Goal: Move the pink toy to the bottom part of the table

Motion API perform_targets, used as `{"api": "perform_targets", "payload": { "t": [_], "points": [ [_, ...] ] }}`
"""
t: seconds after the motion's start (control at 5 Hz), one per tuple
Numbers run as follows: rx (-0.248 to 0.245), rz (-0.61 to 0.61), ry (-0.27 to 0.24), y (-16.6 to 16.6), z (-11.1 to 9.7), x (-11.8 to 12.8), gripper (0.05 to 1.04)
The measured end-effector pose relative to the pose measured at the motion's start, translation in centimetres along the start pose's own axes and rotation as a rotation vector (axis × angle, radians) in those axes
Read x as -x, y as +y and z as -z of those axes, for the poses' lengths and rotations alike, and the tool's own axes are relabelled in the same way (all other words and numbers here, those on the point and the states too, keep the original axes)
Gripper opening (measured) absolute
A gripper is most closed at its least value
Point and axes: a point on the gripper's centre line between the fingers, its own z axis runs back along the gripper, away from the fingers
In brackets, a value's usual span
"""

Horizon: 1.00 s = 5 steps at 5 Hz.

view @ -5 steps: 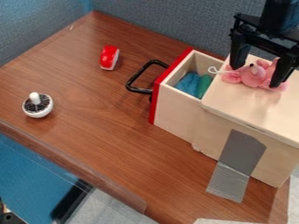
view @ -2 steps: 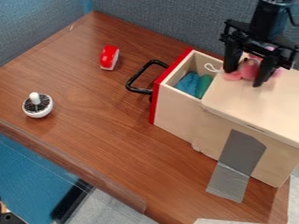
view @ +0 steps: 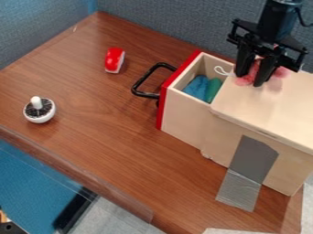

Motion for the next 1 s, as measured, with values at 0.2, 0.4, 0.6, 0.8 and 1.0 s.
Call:
{"api": "perform_targets", "payload": {
  "t": [0.2, 0.4, 0.6, 0.8, 1.0],
  "points": [
    [-0.006, 0.02, -0.005, -0.1, -0.5, 1.3, 0.327],
    [-0.013, 0.047, -0.072, -1.0, -3.1, 4.4, 0.326],
    [0.004, 0.005, -0.087, -0.9, -3.4, 7.9, 0.326],
    [0.006, -0.041, -0.092, -0.4, -2.9, 12.1, 0.326],
    [-0.01, -0.082, -0.037, 0.5, -0.3, 15.4, 0.326]
  ]
}}
